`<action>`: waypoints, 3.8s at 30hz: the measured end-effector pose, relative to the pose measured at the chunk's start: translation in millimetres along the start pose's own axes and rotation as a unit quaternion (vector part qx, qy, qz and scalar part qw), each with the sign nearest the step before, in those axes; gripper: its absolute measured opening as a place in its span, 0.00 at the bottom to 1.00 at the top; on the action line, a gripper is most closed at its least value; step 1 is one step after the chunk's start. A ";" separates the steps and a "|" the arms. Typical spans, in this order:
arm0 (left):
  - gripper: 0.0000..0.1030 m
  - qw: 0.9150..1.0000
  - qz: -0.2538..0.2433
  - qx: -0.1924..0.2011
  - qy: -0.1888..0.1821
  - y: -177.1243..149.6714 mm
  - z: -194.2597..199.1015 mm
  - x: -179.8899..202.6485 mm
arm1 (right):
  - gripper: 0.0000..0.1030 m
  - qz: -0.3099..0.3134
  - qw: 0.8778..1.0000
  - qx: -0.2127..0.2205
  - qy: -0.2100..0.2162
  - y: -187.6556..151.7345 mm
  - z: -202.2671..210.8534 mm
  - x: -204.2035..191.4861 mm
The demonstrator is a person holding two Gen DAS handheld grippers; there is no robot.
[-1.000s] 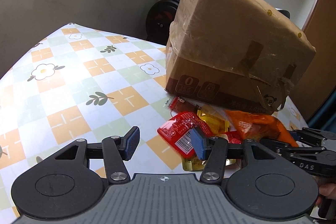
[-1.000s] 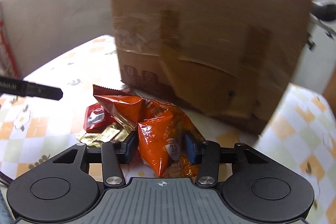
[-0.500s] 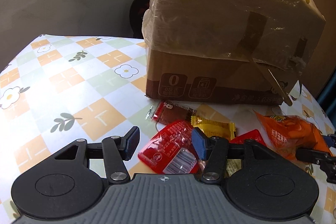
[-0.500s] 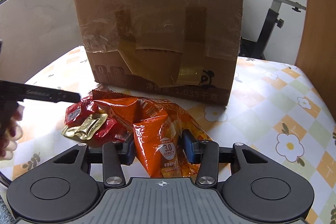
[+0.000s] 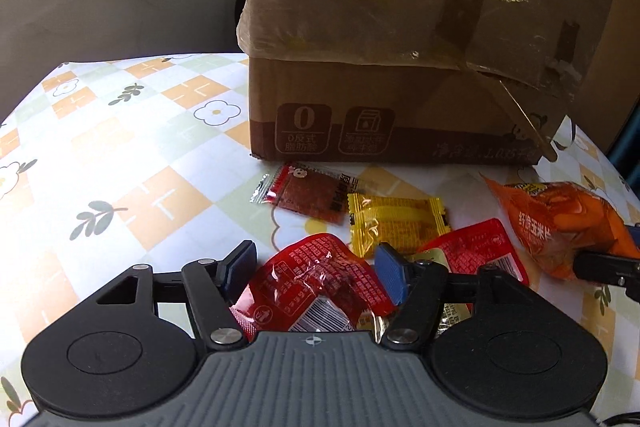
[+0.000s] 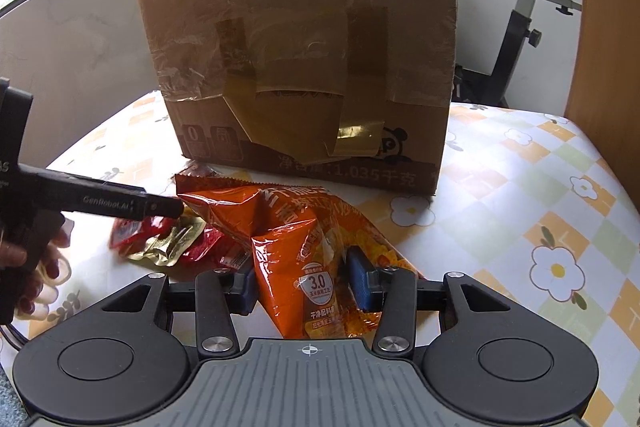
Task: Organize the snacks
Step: 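Grasp the red packet with the left gripper while the right gripper holds the chip bag, then lift the red packet and the chip bag and carry them over the box, then open the right gripper to drop the chip bag while the left gripper releases the red packet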
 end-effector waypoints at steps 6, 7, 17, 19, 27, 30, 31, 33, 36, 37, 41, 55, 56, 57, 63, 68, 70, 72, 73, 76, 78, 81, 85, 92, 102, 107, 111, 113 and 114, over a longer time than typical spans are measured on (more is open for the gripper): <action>0.69 1.000 0.005 -0.005 -0.003 -13.0 12.9 0.5 | 0.40 -0.004 1.000 0.001 0.002 -1.6 0.3 1.7; 0.70 1.000 0.009 -0.007 -0.003 -15.0 15.3 0.1 | 0.40 -0.004 1.000 0.001 0.002 -1.9 0.3 1.4; 0.73 0.996 0.089 -0.018 -0.024 -24.3 42.6 -25.6 | 0.40 -0.006 1.000 0.001 0.002 -1.7 -0.1 1.3; 0.73 0.996 0.082 -0.016 -0.021 -26.4 47.1 -26.3 | 0.40 -0.008 1.000 0.002 0.003 -2.4 0.1 1.3; 0.72 1.000 0.012 -0.007 0.019 -38.4 50.7 -17.5 | 0.40 -0.009 1.000 0.001 0.002 -2.8 -0.2 0.6; 0.72 1.000 0.003 -0.005 0.030 -34.6 45.2 -15.0 | 0.40 -0.009 1.000 0.001 0.002 -2.9 0.1 0.5; 0.72 0.999 -0.001 -0.007 0.031 -32.1 43.3 -14.3 | 0.40 -0.009 1.000 0.001 0.003 -2.9 0.3 0.9; 0.72 1.000 -0.005 -0.011 0.028 -26.5 39.3 -14.6 | 0.40 -0.009 1.000 0.000 0.004 -3.0 0.7 1.1; 0.74 0.999 -0.020 -0.015 0.025 -19.8 31.1 -14.3 | 0.40 -0.009 1.000 0.000 0.003 -2.9 0.6 1.1; 0.75 0.999 -0.034 -0.015 0.027 -18.6 28.3 -12.4 | 0.40 -0.009 1.000 0.000 0.003 -2.8 0.7 0.7; 0.75 0.999 -0.029 -0.002 0.026 -16.1 22.3 -13.7 | 0.40 -0.010 1.000 0.000 0.003 -2.9 0.7 1.7; 0.48 0.997 0.063 0.043 0.024 -33.2 71.1 -33.8 | 0.39 -0.019 1.000 0.006 0.020 -1.3 4.2 3.2; 0.48 0.996 0.069 0.048 0.023 -33.4 76.3 -35.0 | 0.39 -0.018 1.000 0.006 0.025 -0.8 5.3 2.6; 0.48 0.996 0.073 0.052 0.022 -33.3 80.0 -35.4 | 0.38 -0.017 0.999 0.007 0.030 -0.2 6.4 1.6; 0.48 0.995 0.070 0.068 0.014 -34.1 100.0 -26.0 | 0.36 -0.005 0.999 0.005 0.054 0.0 14.5 -7.3; 0.48 0.995 0.062 0.081 0.004 -31.7 110.0 -17.3 | 0.33 -0.010 0.997 0.014 0.072 2.0 24.0 -10.3; 0.48 0.994 0.059 0.090 0.000 -28.3 115.3 -15.4 | 0.31 -0.015 0.996 0.024 0.081 5.8 30.9 -9.7; 0.48 0.993 0.059 0.100 -0.005 -24.0 120.9 -14.1 | 0.31 -0.017 0.995 0.036 0.089 11.1 38.0 -8.8; 0.48 0.993 0.060 0.104 -0.008 -21.8 123.4 -13.8 | 0.31 -0.017 0.995 0.042 0.092 13.5 41.6 -8.4; 0.48 0.991 0.062 0.119 -0.012 -16.1 131.4 -12.3 | 0.31 -0.026 0.993 0.058 0.099 22.2 52.6 -5.6; 0.48 0.990 0.062 0.129 -0.016 -11.6 136.2 -11.4 | 0.31 -0.038 0.991 0.072 0.108 29.3 60.7 -2.6; 0.48 0.988 0.056 0.145 -0.025 -0.9 145.2 -7.4 | 0.31 -0.054 0.985 0.105 0.127 46.9 78.7 3.7; 0.48 0.983 0.033 0.178 -0.034 24.0 160.5 2.3 | 0.31 -0.070 0.975 0.153 0.145 79.4 98.8 12.6; 0.48 0.969 -0.004 0.241 -0.057 91.3 177.0 23.0 | 0.31 -0.087 0.958 0.219 0.163 150.3 115.8 34.0; 0.48 0.974 -0.028 0.220 -0.052 188.8 119.6 56.0 | 0.31 -0.160 0.962 0.190 0.116 239.6 31.0 65.1; 0.50 0.979 -0.023 0.195 -0.051 201.2 92.7 53.4 | 0.32 -0.203 0.960 0.152 0.119 238.7 -17.5 71.5; 0.60 0.982 -0.020 0.180 -0.047 199.4 77.2 43.3 | 0.38 -0.198 0.964 0.141 0.107 233.6 -28.8 69.5; 0.61 0.982 -0.013 0.181 -0.045 193.8 78.0 33.7 | 0.45 -0.182 0.967 0.145 0.105 230.1 -23.9 67.8; 0.61 0.982 -0.009 0.181 -0.044 190.8 78.9 29.6 | 0.50 -0.173 0.969 0.147 0.102 228.9 -19.7 68.0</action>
Point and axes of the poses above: each gripper's, at about its wrist camera, not at the fingertips, and z roughly against the way its jaws point, x to its right, y to its top, the point moved 1 cm from there along -z, roughly the way its jaws point, and after that the axes turned 7 degrees about z, right-handed, at the moved point
